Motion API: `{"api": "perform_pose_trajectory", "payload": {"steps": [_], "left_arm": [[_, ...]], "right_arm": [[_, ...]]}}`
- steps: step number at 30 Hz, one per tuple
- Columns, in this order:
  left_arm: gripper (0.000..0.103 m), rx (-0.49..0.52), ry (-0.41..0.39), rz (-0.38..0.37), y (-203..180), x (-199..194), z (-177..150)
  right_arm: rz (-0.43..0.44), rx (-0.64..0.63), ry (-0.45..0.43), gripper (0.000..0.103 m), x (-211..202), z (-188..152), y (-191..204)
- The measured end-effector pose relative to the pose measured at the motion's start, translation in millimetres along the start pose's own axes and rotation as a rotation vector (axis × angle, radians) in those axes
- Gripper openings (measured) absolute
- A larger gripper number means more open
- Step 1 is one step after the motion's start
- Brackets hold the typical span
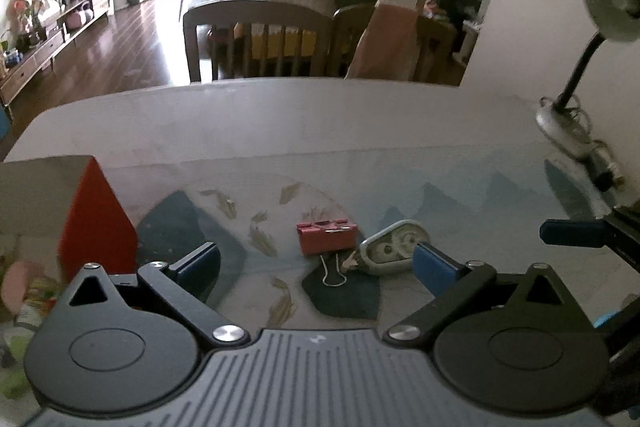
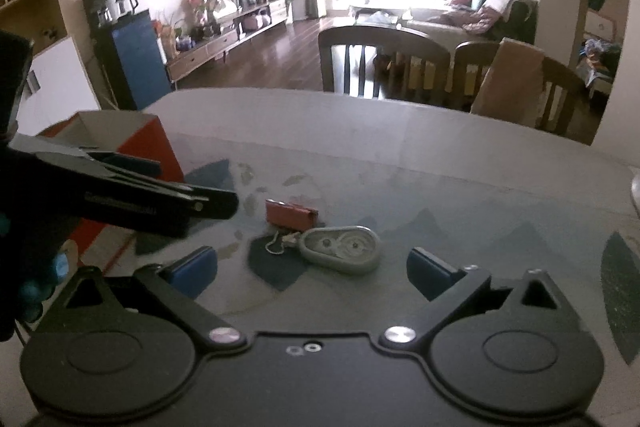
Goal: Organize rigid objects
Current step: 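Grasp the red binder clip with the left gripper while the right grasps the correction tape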
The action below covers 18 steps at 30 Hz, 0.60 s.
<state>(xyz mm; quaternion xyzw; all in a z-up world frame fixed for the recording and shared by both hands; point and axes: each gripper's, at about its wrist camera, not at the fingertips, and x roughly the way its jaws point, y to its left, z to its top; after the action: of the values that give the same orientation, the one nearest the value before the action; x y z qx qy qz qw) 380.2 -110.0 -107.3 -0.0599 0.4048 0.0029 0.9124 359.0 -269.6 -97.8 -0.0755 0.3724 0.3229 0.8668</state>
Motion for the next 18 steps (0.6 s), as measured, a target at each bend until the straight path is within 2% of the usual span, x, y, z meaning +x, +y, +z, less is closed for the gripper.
{"api": "perform_pose_trajectory", "payload": {"steps": [8,13,18], "left_arm": [[0.103,-0.033,0.072,0.009,-0.3,49.8,0.6],[0.103,-0.038,0.092,0.01,-1.9,69.7,2.6],[0.103,-0.03,0.101,0.019,-6.2,86.1,7.1]], "right_arm": [[0.082,-0.1,0.083,0.099,51.6,1.4,-17.7],[0.093,-0.153,0.129,0.095,79.6,0.5,-27.5],[0.099,-0.264,0.15,0.093,98.5,-1.6,-27.5]]}}
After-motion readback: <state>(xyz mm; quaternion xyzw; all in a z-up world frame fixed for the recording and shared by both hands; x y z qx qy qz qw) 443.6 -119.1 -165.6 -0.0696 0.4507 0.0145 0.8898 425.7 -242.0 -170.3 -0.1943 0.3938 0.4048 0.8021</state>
